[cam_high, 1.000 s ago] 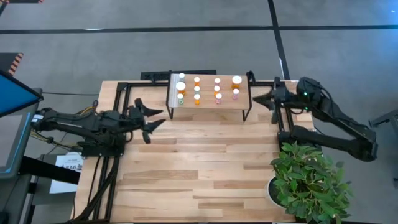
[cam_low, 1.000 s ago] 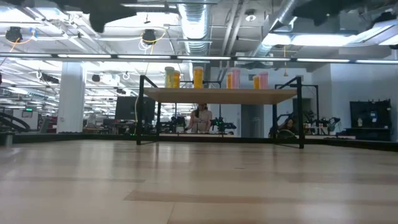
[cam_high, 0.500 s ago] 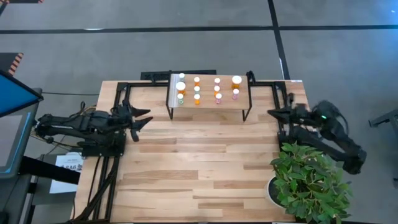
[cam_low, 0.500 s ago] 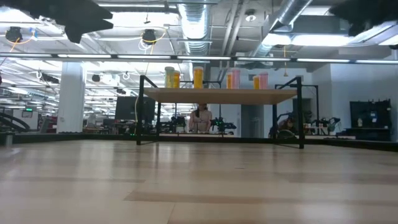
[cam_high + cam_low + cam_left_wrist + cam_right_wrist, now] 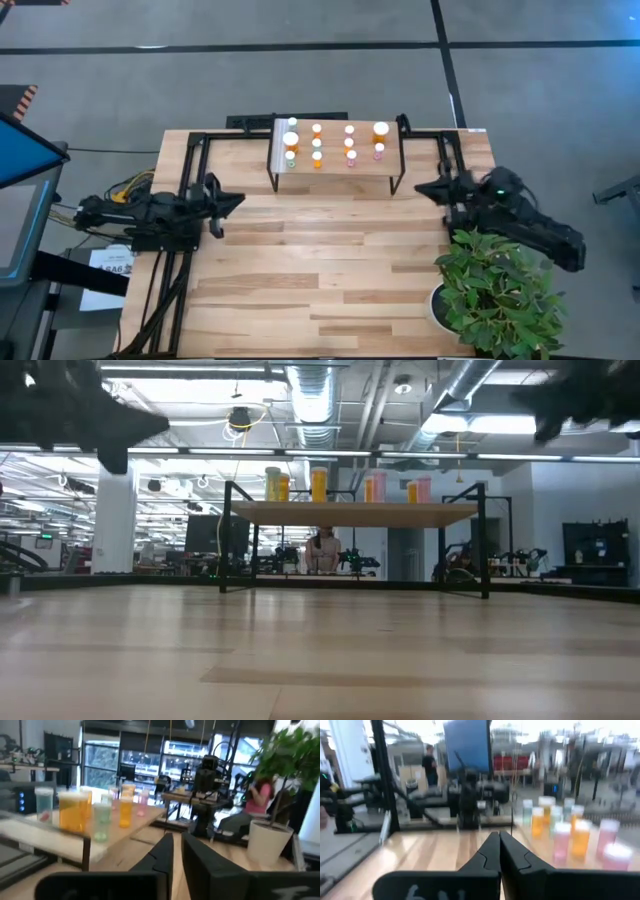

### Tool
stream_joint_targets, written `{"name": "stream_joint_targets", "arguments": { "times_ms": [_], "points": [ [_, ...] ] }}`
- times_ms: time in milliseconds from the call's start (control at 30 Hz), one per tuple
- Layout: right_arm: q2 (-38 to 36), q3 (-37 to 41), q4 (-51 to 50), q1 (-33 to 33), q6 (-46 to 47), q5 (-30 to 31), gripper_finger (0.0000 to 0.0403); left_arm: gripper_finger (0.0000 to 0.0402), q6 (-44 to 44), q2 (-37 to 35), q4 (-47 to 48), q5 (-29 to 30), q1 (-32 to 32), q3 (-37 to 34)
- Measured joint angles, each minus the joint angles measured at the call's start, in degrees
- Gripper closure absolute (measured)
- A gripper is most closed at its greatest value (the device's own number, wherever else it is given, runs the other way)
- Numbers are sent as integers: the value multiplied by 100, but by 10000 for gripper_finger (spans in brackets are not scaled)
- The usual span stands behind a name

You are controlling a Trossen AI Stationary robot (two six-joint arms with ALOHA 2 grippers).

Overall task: Pick and place medicine bottles onto shelf by color
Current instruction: Return to Home Position

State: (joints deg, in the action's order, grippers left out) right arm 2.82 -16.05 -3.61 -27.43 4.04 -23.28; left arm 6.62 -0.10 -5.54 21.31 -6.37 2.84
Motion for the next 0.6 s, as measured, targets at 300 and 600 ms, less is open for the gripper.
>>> {"name": "stream_joint_targets", "arguments": {
  "times_ms": [300, 600],
  "points": [
    [-33, 1345, 1184, 300, -239, 66, 394, 399, 4, 151, 90, -161, 11, -219],
    [-97, 1554, 1146, 332, -260, 240, 393, 399, -118, 155, 139, -515, 11, -221]
  ]
}}
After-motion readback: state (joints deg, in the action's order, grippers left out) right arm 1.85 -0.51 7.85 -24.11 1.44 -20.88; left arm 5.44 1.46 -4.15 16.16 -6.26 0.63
